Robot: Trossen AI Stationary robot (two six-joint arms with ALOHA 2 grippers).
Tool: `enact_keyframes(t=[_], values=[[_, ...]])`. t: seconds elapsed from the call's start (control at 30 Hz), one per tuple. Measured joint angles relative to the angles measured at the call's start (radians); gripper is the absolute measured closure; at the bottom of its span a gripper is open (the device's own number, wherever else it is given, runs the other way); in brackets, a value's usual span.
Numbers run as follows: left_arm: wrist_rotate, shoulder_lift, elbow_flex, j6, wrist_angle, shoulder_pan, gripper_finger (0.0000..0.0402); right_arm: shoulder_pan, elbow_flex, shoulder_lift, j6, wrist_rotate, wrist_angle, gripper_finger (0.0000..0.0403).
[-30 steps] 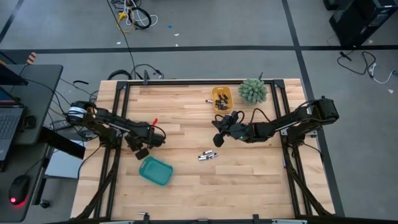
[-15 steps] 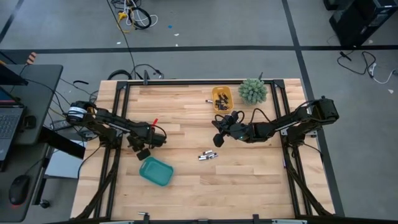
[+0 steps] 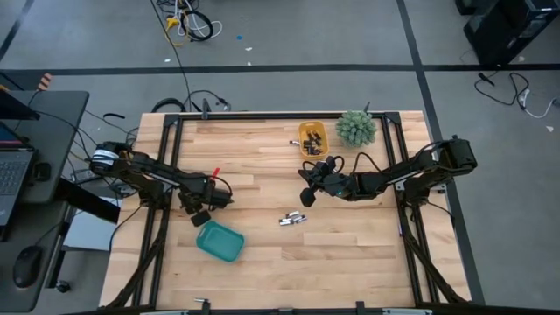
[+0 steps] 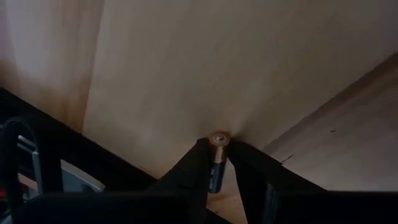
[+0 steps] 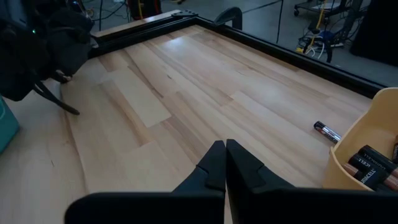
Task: Sort batteries
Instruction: Put the black battery into the yellow bin
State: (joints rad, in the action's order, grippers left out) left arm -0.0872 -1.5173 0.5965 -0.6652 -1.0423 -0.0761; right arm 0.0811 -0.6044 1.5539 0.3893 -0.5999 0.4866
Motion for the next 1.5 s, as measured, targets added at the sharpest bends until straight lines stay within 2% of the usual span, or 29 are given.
enact_keyframes(t=[0.2,0.3,0.33,0.83,0.97,1.03,1.17,1.4,1.5], values=[[-0.048,0.0,-0.001,0.007,-0.006,0.0,0.037,0.001,0.0,0.0,0.0,0.0,0.001,0.0402],[-0.16,-0.002,-0.013,-0.005,-0.028,0.004,0.0393,0.001,0.0,0.0,0.0,0.0,0.002,0.0402],[-0.167,-0.002,-0.012,-0.013,-0.033,0.004,0.0395,0.001,0.0,0.0,0.0,0.0,0.002,0.0402],[-0.18,-0.002,0.005,0.005,-0.041,0.005,0.0396,0.001,0.0,0.0,0.0,0.0,0.007,0.0402],[-0.178,-0.002,0.083,-0.001,-0.095,0.005,0.0401,0.001,0.0,0.0,0.0,0.0,0.007,0.0402],[-0.144,-0.002,0.125,-0.008,-0.129,0.007,0.04,0.001,0.0,0.0,0.004,0.0,0.008,0.0402],[-0.119,-0.002,0.201,0.007,-0.124,0.007,0.04,0.001,0.0,0.0,0.006,0.0,0.02,0.0402],[-0.183,-0.001,0.292,0.059,-0.156,0.029,0.04,0.003,0.0,0.0,0.004,0.0,0.02,0.0402],[-0.267,0.0,0.29,0.043,-0.311,0.067,0.0401,0.003,0.0,0.0,0.002,0.0,0.02,0.0402]])
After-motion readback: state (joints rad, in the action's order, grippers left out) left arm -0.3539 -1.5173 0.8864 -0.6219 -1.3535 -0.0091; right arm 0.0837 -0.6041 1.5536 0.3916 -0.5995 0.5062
